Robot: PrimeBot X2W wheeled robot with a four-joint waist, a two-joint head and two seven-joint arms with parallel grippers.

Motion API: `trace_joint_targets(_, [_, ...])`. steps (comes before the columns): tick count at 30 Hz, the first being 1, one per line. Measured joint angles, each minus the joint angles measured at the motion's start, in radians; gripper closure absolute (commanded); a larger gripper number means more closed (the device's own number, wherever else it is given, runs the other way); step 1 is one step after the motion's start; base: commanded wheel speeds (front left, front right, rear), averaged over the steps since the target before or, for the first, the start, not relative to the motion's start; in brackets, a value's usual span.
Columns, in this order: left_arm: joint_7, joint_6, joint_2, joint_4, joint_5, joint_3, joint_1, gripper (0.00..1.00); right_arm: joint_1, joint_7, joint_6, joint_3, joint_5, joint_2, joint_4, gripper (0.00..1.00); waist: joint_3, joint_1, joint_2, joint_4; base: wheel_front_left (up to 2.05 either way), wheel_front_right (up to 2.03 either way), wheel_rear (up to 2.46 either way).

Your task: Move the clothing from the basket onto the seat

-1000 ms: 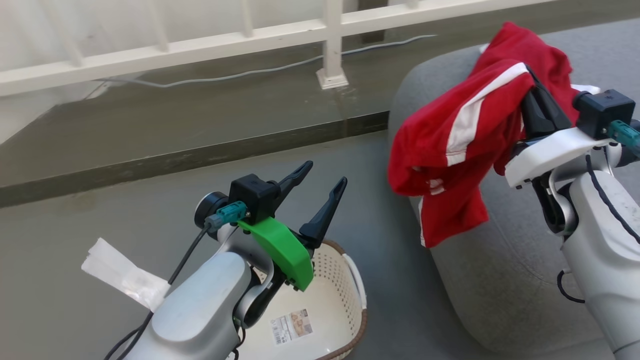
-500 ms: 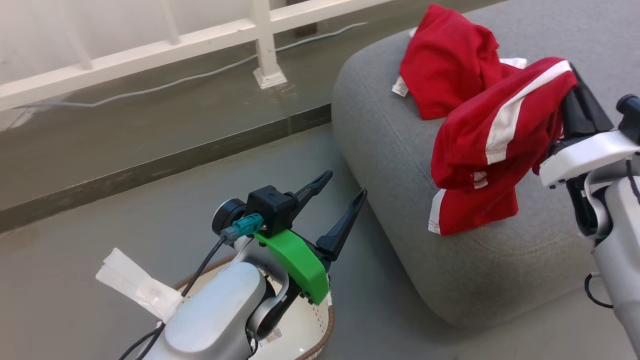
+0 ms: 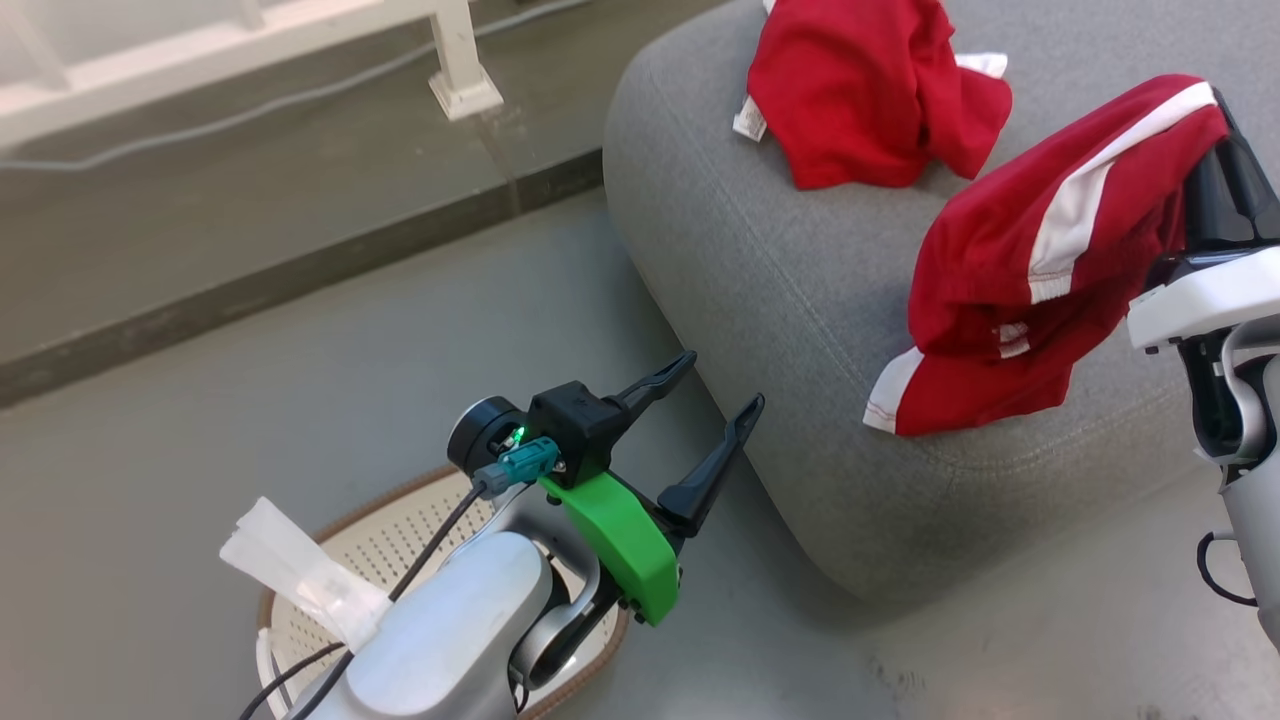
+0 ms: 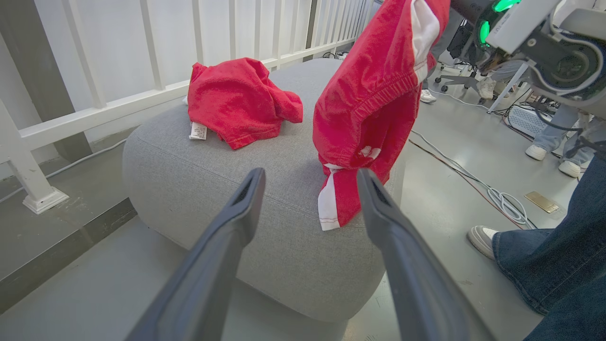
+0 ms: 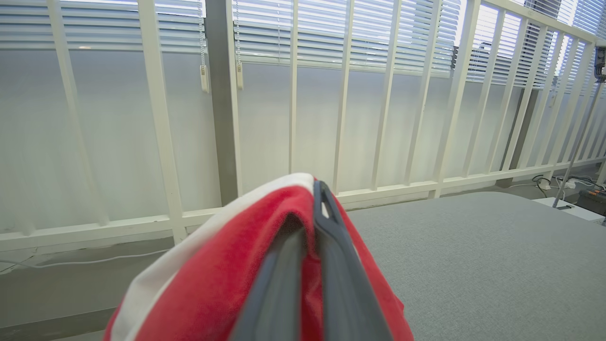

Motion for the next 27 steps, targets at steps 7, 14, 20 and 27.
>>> trace_joint_targets(7, [0.029, 0.004, 0.0, -0.021, 0.015, -0.008, -0.017, 0.0, -0.026, 0.0, 0.003, -0.016, 0.026, -0.001, 0.002, 1.0, 0.067, 0.0, 0.0, -0.001, 0.0, 0.0, 0.0])
trace_joint_targets(14, [0.053, 0.005, 0.001, -0.069, 0.033, -0.016, -0.076, 0.0, -0.207, 0.03, 0.012, -0.045, 0.031, -0.05, 0.009, 1.0, 0.153, 0.0, 0.0, 0.012, 0.0, 0.0, 0.0])
trace_joint_targets(20, [0.08, 0.004, 0.0, -0.113, 0.07, -0.036, -0.124, 0.0, -0.385, 0.095, 0.012, -0.07, 0.028, -0.115, 0.033, 1.0, 0.232, 0.0, 0.0, 0.034, 0.0, 0.0, 0.0])
trace_joint_targets(27, [0.123, 0.004, -0.001, -0.17, 0.088, -0.056, -0.181, 0.0, -0.542, 0.171, -0.002, -0.128, 0.026, -0.204, 0.095, 1.0, 0.338, 0.0001, 0.0, 0.083, 0.0, 0.0, 0.0])
